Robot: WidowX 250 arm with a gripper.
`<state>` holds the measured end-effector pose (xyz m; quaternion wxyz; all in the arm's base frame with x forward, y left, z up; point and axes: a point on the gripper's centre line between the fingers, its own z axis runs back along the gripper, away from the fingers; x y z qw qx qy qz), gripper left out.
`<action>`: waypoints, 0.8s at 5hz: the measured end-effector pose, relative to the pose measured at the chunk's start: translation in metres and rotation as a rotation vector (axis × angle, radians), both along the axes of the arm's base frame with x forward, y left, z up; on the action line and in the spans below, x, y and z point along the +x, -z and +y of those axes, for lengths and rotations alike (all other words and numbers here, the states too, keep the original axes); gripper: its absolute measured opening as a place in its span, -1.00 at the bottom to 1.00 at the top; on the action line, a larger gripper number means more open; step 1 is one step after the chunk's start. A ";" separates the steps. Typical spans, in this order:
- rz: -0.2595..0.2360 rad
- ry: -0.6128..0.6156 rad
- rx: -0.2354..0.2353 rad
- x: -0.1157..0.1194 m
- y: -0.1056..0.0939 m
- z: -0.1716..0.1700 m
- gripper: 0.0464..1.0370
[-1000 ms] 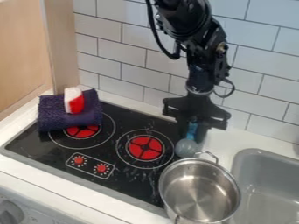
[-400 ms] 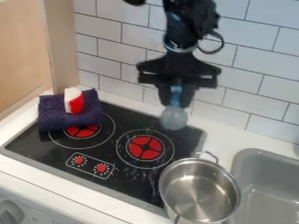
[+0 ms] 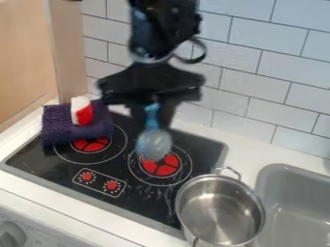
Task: Moved the an object to the left side of the burner
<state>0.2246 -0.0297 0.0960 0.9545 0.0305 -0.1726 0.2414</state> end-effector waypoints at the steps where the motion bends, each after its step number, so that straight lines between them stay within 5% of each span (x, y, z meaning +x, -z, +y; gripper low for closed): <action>1: -0.012 -0.135 -0.017 -0.023 0.003 0.019 -0.54; 4: 0.049 -0.554 -0.081 -0.046 0.025 0.081 -0.54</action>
